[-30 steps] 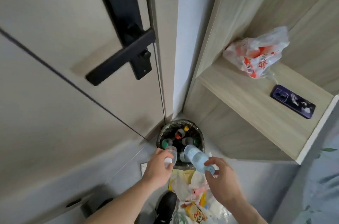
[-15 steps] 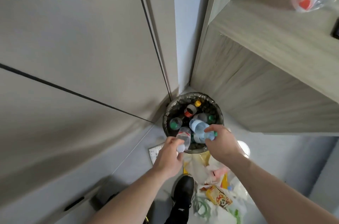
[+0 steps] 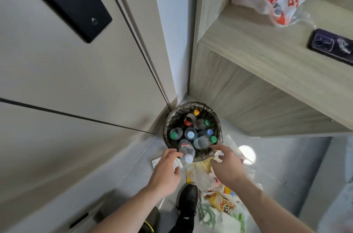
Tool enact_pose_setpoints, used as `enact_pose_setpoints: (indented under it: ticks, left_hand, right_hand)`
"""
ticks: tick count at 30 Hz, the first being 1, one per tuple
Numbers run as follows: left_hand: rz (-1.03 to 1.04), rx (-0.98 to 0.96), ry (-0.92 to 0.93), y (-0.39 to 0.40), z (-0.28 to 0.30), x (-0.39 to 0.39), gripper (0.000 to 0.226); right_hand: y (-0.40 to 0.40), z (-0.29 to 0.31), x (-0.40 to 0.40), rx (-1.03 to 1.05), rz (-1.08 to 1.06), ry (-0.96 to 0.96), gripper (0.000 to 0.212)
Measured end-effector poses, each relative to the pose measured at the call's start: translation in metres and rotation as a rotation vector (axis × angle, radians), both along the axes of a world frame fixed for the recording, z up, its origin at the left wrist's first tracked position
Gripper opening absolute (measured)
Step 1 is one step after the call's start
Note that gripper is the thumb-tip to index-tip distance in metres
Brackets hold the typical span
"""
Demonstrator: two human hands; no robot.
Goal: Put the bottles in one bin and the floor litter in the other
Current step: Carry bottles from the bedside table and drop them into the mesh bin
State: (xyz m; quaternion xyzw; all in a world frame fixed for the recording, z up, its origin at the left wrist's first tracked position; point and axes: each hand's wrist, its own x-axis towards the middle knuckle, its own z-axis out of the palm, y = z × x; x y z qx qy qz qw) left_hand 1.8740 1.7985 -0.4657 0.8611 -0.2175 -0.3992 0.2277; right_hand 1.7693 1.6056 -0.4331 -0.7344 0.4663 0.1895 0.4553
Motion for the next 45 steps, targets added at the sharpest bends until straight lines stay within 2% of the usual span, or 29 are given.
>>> enact_pose_setpoints:
  ticks: [6,10,15,20,27,35,45]
  left_hand:
    - [-0.144,-0.021,-0.073,-0.007,0.111,-0.027,0.043]
    - [-0.361,-0.064,-0.11,-0.012,0.203,-0.062,0.045]
    - [-0.643,-0.079,-0.099,-0.038,0.311,-0.12,0.043]
    - [-0.896,-0.115,-0.119,-0.068,0.374,-0.184,0.046]
    - [-1.162,-0.186,-0.232,-0.11,0.432,-0.314,0.049]
    - [-1.25,-0.151,-0.324,-0.119,0.48,-0.482,0.061]
    - [-1.583,-0.213,-0.466,-0.17,0.51,-0.614,0.073]
  right_hand:
    - [0.024,0.124,-0.071,0.004,-0.034,-0.056,0.047]
    - [0.037,0.22,-0.129,-0.032,-0.057,-0.039,0.052]
    - [0.048,0.317,-0.222,-0.113,-0.211,-0.047,0.056]
    - [0.065,0.377,-0.316,-0.2,-0.344,-0.042,0.062]
    - [0.097,0.422,-0.467,-0.275,-0.551,-0.051,0.064]
    - [0.109,0.435,-0.633,-0.254,-0.555,-0.012,0.068]
    - [0.116,0.468,-0.755,-0.302,-0.779,0.029,0.072]
